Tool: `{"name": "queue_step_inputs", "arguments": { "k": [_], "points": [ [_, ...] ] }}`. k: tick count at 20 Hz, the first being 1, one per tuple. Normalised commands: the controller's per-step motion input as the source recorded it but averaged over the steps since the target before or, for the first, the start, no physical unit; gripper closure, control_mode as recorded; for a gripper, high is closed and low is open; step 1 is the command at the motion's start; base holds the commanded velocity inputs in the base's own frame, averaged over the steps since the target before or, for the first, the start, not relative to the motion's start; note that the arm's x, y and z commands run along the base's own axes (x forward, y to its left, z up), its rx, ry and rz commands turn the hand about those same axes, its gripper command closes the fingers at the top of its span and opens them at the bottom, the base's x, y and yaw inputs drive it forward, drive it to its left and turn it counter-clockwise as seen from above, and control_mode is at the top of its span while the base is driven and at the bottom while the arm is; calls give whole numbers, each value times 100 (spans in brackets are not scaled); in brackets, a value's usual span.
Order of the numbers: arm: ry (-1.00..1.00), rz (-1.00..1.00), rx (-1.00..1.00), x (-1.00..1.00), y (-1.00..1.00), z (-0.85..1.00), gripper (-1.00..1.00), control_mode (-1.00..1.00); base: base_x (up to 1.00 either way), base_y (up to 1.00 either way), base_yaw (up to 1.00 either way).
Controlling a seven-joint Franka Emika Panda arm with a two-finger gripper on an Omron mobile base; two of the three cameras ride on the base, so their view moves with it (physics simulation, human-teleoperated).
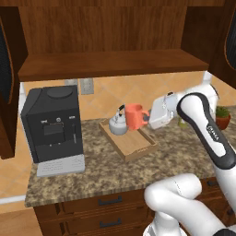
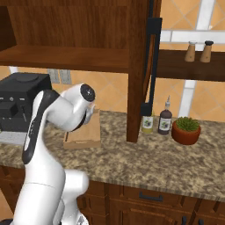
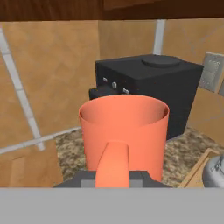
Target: Pick the kettle from the counter and place it on the tray. Then pick the mug from the cabinet and place it on the tray. Then close the cabinet doors.
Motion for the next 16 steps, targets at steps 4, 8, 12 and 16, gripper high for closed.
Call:
{"name": "queue_step_inputs", "arguments": {
  "k": [4, 8, 12, 16],
  "points": [
    [5, 8, -2, 7, -6, -86, 100, -100, 0, 0, 0],
    [-4, 0, -7, 19, -6, -70, 100, -100, 0, 0, 0],
    [2, -2, -12, 39, -15, -56, 100, -100, 0, 0, 0],
    [19, 5, 0, 63, -39, -32, 100, -100, 0, 0, 0]
  ]
}}
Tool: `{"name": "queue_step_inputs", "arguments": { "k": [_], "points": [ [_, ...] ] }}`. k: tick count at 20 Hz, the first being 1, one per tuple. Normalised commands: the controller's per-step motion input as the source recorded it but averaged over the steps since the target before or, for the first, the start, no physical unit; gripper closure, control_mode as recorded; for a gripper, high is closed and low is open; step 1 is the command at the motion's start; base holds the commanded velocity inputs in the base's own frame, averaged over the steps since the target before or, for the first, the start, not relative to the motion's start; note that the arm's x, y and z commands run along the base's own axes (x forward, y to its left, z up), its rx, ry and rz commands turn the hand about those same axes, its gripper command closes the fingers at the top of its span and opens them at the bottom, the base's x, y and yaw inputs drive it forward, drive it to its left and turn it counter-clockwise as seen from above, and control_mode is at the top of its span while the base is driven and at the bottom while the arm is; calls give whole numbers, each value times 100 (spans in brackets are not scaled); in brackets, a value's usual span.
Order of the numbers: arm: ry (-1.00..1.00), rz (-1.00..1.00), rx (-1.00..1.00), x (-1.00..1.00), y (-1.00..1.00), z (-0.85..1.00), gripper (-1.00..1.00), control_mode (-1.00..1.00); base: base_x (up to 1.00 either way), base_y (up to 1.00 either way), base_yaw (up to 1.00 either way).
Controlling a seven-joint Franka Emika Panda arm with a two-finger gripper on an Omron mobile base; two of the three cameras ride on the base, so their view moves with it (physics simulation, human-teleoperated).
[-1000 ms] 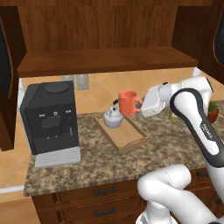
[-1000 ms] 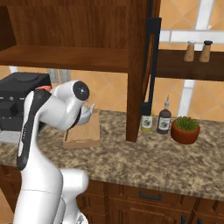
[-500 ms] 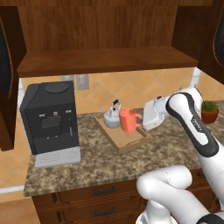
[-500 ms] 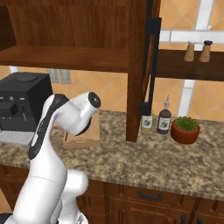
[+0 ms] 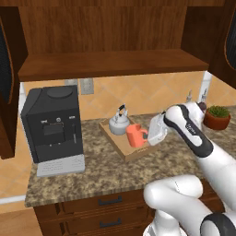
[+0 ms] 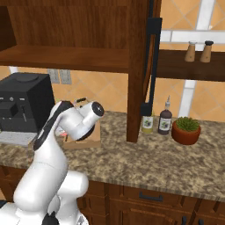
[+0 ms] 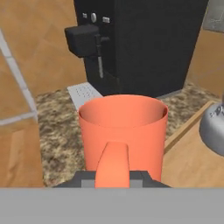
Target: Pick the kettle from the counter and place it on the tray. Then pick the mug from the cabinet and place it on the tray. Then close the cabinet doors.
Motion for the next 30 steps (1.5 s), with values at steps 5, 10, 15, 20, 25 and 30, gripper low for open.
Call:
{"name": "queue_step_inputs", "arguments": {
  "k": [5, 10, 15, 20, 25, 30],
  "points": [
    [14, 9, 0, 71, -35, -30, 100, -100, 0, 0, 0],
    [1, 8, 0, 61, -7, -44, 100, -100, 0, 0, 0],
    [-12, 7, -1, 58, 0, -43, 100, -100, 0, 0, 0],
    [-13, 4, -1, 52, 4, -44, 100, -100, 0, 0, 0],
    [-4, 11, 0, 21, 8, -31, 100, -100, 0, 0, 0],
    [0, 11, 0, 33, 0, -16, 100, -100, 0, 0, 0]
  ]
}}
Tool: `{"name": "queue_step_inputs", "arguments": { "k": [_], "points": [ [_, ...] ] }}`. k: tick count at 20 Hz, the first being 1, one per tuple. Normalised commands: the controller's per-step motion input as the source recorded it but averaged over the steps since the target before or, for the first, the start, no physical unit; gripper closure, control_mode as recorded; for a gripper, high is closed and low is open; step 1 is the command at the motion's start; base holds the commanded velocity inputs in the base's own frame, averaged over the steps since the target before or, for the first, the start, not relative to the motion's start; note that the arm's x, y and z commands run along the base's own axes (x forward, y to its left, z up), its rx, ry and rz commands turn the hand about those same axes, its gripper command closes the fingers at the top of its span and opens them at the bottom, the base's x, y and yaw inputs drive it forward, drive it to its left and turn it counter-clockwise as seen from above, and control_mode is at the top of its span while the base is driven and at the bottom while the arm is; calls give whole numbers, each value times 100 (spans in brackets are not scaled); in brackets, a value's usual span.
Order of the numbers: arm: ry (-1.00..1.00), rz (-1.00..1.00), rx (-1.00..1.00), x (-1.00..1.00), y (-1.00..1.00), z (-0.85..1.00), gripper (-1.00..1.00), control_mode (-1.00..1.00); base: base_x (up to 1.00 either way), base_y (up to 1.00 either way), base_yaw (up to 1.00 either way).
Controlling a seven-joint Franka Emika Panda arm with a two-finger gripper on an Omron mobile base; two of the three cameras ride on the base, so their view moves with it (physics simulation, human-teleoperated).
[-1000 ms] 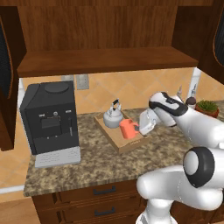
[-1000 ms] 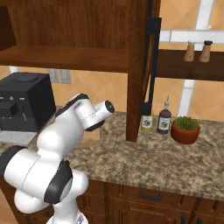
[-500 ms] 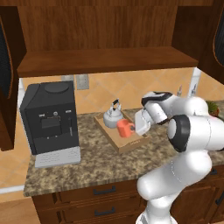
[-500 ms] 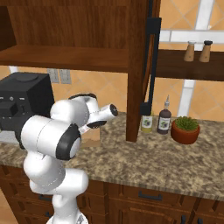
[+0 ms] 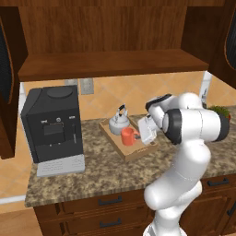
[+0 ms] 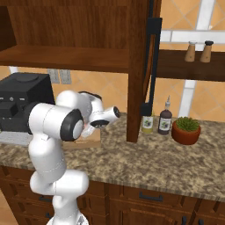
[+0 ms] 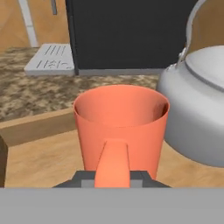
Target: Pick the kettle from the counter and place it on the tray. Then pick the mug from the cabinet and place it on the tray. Then close the cabinet doors.
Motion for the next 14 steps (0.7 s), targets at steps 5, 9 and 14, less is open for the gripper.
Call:
{"name": "queue_step_inputs", "arguments": {
  "k": [5, 9, 14],
  "points": [
    [-7, 8, 0, 12, 0, -15, 100, -100, 0, 0, 0],
    [-3, 6, 0, -5, 0, -1, -100, -100, 0, 0, 0],
    [-5, 1, 0, -10, -5, 20, -100, -100, 0, 0, 0]
  ]
}}
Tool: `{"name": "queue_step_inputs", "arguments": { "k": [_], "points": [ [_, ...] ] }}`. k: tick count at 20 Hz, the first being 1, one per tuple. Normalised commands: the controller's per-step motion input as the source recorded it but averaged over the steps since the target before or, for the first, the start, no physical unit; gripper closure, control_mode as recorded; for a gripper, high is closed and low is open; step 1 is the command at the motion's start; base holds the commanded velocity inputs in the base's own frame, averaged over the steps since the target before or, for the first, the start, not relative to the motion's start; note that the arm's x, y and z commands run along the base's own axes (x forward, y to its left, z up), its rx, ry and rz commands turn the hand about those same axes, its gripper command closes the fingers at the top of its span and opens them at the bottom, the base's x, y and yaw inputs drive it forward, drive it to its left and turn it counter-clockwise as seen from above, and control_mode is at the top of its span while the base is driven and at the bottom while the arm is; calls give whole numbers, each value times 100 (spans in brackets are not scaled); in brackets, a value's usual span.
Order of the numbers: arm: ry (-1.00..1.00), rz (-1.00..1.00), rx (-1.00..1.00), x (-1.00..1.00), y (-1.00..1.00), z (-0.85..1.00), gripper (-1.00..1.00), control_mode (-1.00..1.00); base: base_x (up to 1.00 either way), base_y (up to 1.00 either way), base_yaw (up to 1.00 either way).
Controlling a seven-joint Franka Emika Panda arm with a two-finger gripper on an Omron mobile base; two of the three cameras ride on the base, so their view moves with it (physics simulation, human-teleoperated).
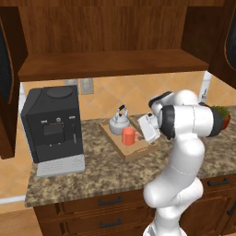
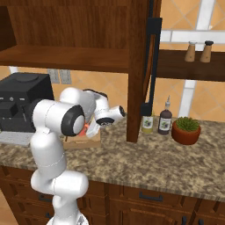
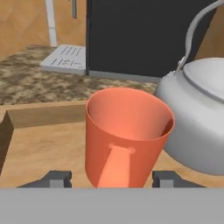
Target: Pick the kettle from the counter and place it on the tray. Then pick the mug from the cabinet and place it on the tray. Then close the cabinet doors.
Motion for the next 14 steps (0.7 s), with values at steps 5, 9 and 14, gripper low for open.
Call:
{"name": "queue_step_inputs", "arguments": {
  "k": [5, 9, 14],
  "points": [
    [-3, 0, 0, -17, -11, 41, -100, -100, 0, 0, 0],
    [0, -26, 0, -38, 0, 39, -100, -100, 0, 0, 0],
    [0, -47, 1, -61, 1, 43, -100, -100, 0, 0, 0]
  ]
}}
